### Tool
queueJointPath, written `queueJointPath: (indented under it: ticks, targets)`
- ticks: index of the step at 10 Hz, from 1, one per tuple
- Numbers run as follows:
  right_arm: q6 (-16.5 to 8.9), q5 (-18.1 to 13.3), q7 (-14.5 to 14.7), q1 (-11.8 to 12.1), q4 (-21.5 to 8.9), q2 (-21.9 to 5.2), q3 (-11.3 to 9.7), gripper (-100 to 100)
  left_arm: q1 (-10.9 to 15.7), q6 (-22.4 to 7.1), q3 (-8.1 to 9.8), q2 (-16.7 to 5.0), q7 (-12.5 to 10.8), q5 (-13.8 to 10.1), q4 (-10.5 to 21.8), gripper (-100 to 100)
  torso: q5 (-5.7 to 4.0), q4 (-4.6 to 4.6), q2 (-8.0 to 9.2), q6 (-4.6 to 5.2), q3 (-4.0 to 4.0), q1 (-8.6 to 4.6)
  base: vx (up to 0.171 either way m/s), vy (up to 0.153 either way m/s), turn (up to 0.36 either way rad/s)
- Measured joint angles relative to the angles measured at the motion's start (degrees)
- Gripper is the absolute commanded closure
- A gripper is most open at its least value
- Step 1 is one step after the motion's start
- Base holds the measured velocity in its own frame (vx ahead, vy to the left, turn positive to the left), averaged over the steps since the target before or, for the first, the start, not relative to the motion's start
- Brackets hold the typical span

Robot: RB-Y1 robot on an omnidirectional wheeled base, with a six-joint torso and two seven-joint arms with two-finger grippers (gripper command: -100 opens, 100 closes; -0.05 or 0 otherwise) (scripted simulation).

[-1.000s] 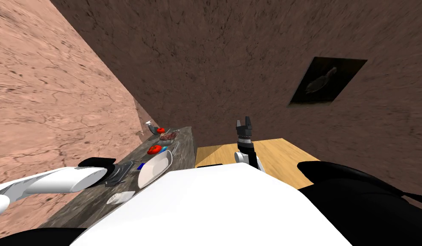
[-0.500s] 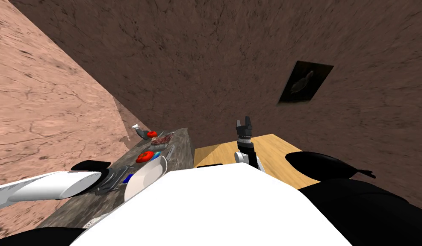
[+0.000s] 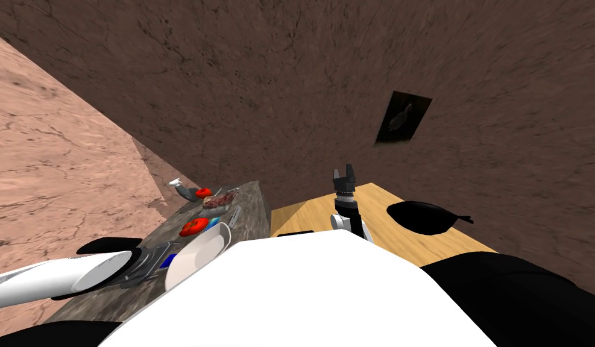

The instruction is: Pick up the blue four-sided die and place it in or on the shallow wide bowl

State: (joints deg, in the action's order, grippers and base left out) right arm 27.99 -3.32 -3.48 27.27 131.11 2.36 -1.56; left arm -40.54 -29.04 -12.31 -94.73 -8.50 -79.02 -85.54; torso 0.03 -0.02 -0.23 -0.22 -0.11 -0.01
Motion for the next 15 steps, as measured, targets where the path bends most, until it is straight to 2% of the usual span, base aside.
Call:
queueJointPath:
  ticks: [2,3,7,8,9,11,12,13,15]
  targets:
    - [0.0,0.0,0.0,0.0,0.0,0.0,0.0,0,-0.2,1.1,-0.80,0.6,1.0,-1.7,1.9,-100,-0.02,-0.02,-0.08,0.00,-0.05,-0.07,-0.028,-0.028,-0.078]
    - [0.0,0.0,0.0,0.0,0.0,0.0,0.0,0,-0.2,1.2,-0.83,0.6,1.3,-1.9,2.1,100,-0.01,-0.03,-0.15,-0.03,-0.08,0.00,-0.004,-0.003,0.011]
    - [0.0,0.0,0.0,0.0,0.0,0.0,0.0,0,-0.3,1.1,-0.87,0.6,1.3,-1.9,2.1,100,0.06,-0.05,-0.29,0.02,-0.16,0.12,0.000,0.000,0.000]
    - [0.0,0.0,0.0,0.0,0.0,0.0,0.0,0,-0.3,1.1,-0.86,0.6,1.3,-1.9,2.1,0,0.06,-0.05,-0.30,0.03,-0.16,0.12,0.000,0.000,0.000]
    - [0.0,0.0,0.0,0.0,0.0,0.0,0.0,0,-0.3,1.1,-0.86,0.6,1.3,-1.9,2.1,100,0.06,-0.05,-0.30,0.03,-0.17,0.12,0.045,0.036,0.274]
    - [0.0,0.0,0.0,0.0,0.0,0.0,0.0,0,0.2,-0.2,0.20,-0.2,0.2,0.1,-0.2,100,0.05,-0.09,-0.46,-0.06,-0.26,0.22,0.069,0.043,0.190]
    - [0.0,0.0,0.0,0.0,0.0,0.0,0.0,0,0.0,-0.7,0.65,-0.6,-0.9,1.2,-1.5,100,0.06,-0.11,-0.50,-0.01,-0.29,0.19,0.073,0.024,0.211]
    - [0.0,0.0,0.0,0.0,0.0,0.0,0.0,0,-0.7,-1.0,1.72,-1.8,-1.3,1.3,-2.9,100,0.02,-0.11,-0.53,-0.04,-0.30,0.13,0.075,0.012,0.220]
    - [0.0,0.0,0.0,0.0,0.0,0.0,0.0,0,-0.5,-2.3,2.60,-2.4,-2.8,3.7,-5.2,100,0.04,-0.12,-0.52,0.05,-0.30,0.01,0.042,0.008,0.078]
